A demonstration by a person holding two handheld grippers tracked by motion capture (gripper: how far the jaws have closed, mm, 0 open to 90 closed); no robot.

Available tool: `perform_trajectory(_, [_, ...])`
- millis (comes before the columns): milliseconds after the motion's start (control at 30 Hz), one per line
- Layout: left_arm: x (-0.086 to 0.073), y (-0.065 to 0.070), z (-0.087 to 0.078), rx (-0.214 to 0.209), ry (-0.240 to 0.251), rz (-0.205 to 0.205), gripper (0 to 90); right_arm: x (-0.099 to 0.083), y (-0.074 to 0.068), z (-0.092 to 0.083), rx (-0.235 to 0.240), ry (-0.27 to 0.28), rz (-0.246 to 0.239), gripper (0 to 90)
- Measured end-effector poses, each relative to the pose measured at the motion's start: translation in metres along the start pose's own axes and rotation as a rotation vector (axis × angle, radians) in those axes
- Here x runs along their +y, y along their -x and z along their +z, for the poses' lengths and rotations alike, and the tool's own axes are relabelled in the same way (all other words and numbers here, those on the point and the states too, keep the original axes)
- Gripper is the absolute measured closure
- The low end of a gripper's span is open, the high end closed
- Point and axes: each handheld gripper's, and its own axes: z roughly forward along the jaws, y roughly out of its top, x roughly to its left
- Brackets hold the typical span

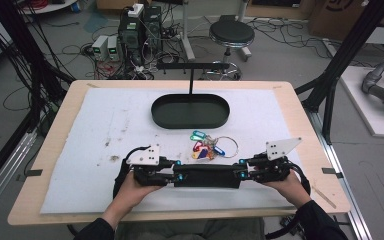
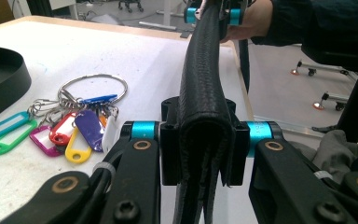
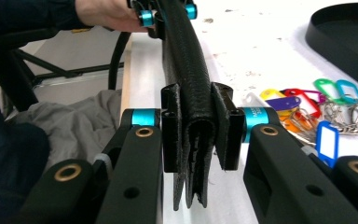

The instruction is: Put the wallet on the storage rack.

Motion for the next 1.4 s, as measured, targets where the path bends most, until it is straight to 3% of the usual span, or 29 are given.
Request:
perform_trajectory(167, [0.003,0.003,0.001,0.016,0.007,0.005,73.9,0.0,0.001,-0.002,-0.03,0.023,0.006,68.7])
perform_trajectory(267, [0.006,0.005,0.0,0.041,0.013,0.013,74.1,-0.001,0.003,-0.006,-0.068,0.04,0.025,62.5])
perform_trajectory(300, [0.007,0.005,-0.001,0.05,0.018,0.01,74.1,-0.001,0.004,-0.008,-0.091,0.049,0.035,56.6])
perform_trajectory(367, [0.008,0.003,-0.003,0.067,0.028,0.001,74.1,-0.002,0.006,-0.014,-0.115,0.07,0.056,55.3])
perform_trajectory(433, [0.011,0.001,-0.007,0.089,0.037,-0.003,74.1,-0.003,0.008,-0.02,-0.174,0.096,0.076,48.1])
perform_trajectory(600, [0.018,-0.002,-0.017,0.136,0.06,0.009,74.1,-0.011,0.016,-0.034,-0.3,0.128,0.137,45.1])
perform_trajectory(667, [0.021,-0.004,-0.019,0.149,0.07,0.011,74.1,-0.014,0.019,-0.041,-0.373,0.143,0.161,44.6])
perform_trajectory(800, [0.029,-0.008,-0.022,0.186,0.072,0.032,74.1,-0.02,0.026,-0.053,-0.488,0.157,0.257,42.8])
perform_trajectory(833, [0.031,-0.009,-0.022,0.193,0.077,0.038,74.1,-0.023,0.029,-0.056,-0.522,0.161,0.303,41.4])
perform_trajectory(1000, [0.04,-0.018,-0.022,0.231,0.088,0.055,74.2,-0.034,0.034,-0.069,-0.645,0.172,0.396,40.7])
perform_trajectory(1033, [0.041,-0.02,-0.022,0.238,0.088,0.058,74.2,-0.036,0.035,-0.072,-0.688,0.165,0.423,39.3])
perform_trajectory(1167, [0.05,-0.031,-0.021,0.28,0.097,0.073,74.2,-0.041,0.038,-0.078,-0.748,0.163,0.461,38.8])
perform_trajectory(1400, [0.062,-0.055,-0.018,0.339,0.089,0.084,74.3,-0.043,0.038,-0.083,-0.798,0.161,0.458,39.0])
